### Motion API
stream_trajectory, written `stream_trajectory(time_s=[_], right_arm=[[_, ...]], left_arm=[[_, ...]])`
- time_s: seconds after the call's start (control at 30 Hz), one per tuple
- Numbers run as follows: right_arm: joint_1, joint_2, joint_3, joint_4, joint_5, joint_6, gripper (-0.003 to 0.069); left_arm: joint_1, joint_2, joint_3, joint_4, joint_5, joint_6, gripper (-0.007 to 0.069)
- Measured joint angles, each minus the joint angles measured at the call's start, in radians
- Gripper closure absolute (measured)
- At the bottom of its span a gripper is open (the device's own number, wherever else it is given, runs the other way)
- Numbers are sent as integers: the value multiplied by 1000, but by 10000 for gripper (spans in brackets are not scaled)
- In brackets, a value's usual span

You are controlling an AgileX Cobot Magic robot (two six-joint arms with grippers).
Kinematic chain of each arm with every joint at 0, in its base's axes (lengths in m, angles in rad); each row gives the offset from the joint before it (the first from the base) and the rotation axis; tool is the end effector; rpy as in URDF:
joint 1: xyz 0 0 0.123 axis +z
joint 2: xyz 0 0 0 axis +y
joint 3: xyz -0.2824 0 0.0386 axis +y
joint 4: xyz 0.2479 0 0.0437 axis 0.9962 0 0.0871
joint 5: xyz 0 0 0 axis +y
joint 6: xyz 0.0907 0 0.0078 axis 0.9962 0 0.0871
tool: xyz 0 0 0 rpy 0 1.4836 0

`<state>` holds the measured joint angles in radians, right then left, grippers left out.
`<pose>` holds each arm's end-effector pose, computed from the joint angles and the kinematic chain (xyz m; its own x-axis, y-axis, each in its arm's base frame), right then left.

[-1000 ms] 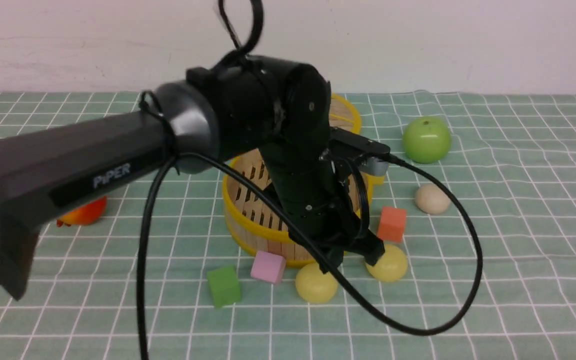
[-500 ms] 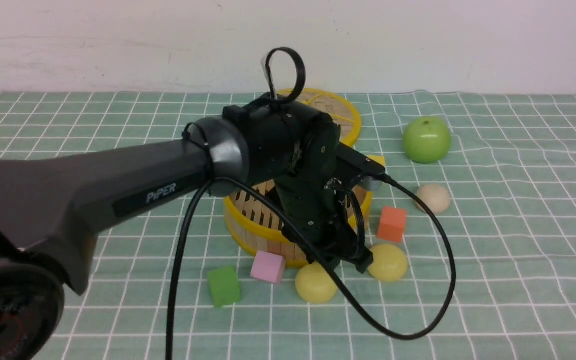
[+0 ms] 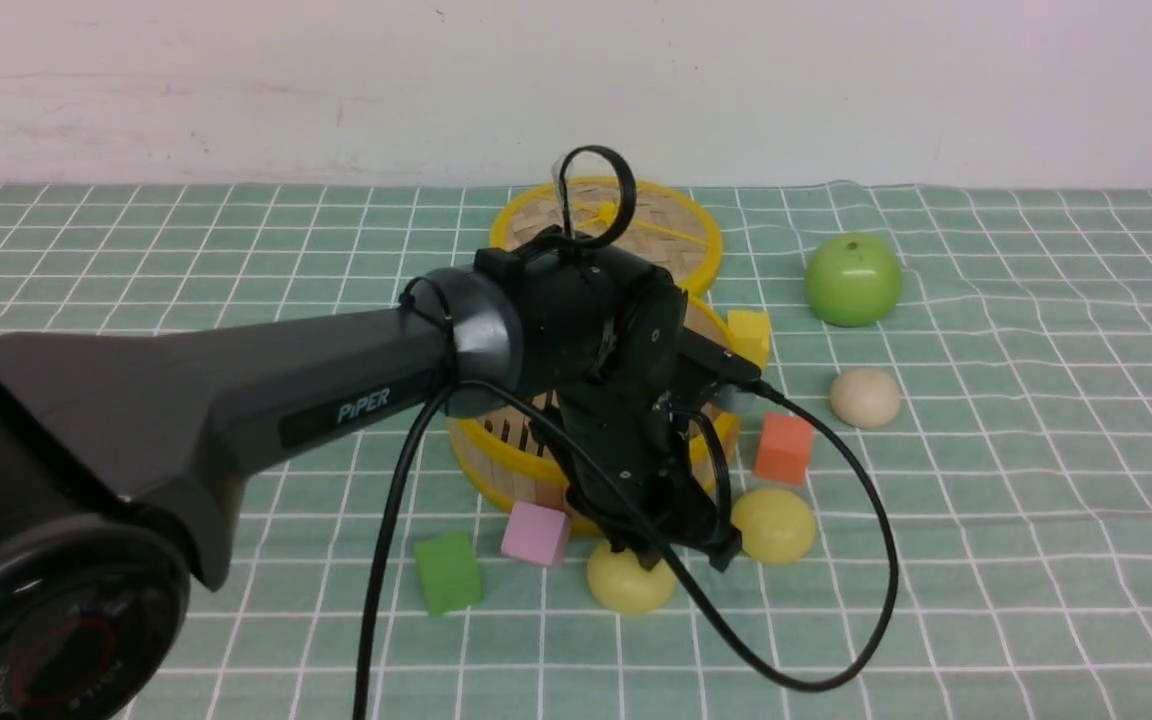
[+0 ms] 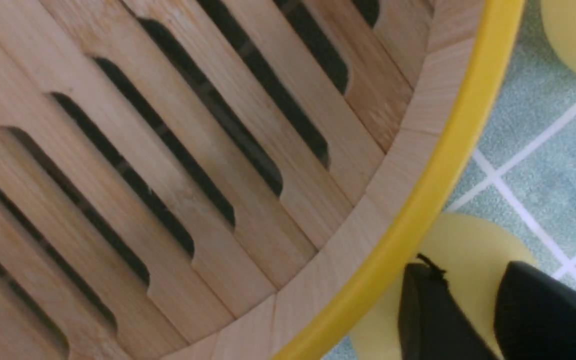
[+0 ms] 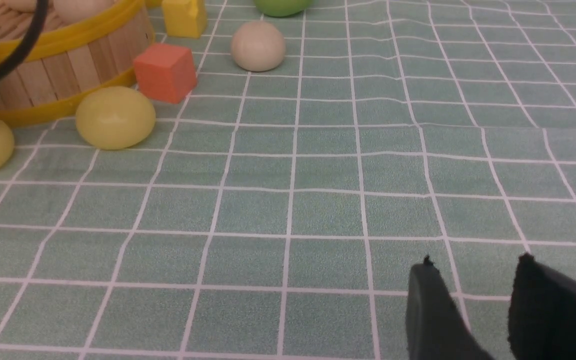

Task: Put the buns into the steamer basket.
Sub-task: Use the left arm to grab a steamed stuffed bun, then use the left arm to put the steamed stuffed bun into the steamer

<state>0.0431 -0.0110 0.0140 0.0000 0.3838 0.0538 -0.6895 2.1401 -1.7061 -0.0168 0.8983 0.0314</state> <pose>0.0521 0.0022 0.1745 -0.2968 0.0410 -0.9541 -0.0272 0.9983 0.0514 0.3519 -0.2917 0.1892 -0.7174 0.6187 -0.3202 0.6545 0.7560 -0.0057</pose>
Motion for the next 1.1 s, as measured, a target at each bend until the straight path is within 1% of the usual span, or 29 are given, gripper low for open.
stream_trajectory(time_s=[0.03, 0.07, 0.1, 0.13, 0.33, 0.47, 0.53, 0.63, 0.7, 0.8, 0.97, 1.1], right_arm=[[0, 0, 0, 0, 0, 0, 419], [0, 0, 0, 0, 0, 0, 419], [0, 0, 0, 0, 0, 0, 419], [0, 0, 0, 0, 0, 0, 419], [0, 0, 0, 0, 0, 0, 419], [0, 0, 0, 0, 0, 0, 419], [0, 0, 0, 0, 0, 0, 419], [0, 0, 0, 0, 0, 0, 419], [0, 0, 0, 0, 0, 0, 419], [0, 0, 0, 0, 0, 0, 419], [0, 0, 0, 0, 0, 0, 419], [0, 0, 0, 0, 0, 0, 419]], left_arm=[[0, -1, 0, 0, 11, -1, 543], [0, -2, 0, 0, 14, -1, 563], [0, -10, 0, -2, 31, -1, 622], [0, -16, 0, -5, 39, -1, 634], [0, -140, 3, -19, 74, 5, 638], [17, -244, -3, -6, 12, 26, 638], [53, -254, -23, -3, -41, 30, 638], [144, -212, -77, 17, -125, 33, 638], [169, -190, -97, 17, -138, 33, 638], [238, -95, -170, 26, -146, 33, 638], [279, 21, -231, 39, -143, 33, 638], [286, 78, -239, 86, -130, 27, 638]])
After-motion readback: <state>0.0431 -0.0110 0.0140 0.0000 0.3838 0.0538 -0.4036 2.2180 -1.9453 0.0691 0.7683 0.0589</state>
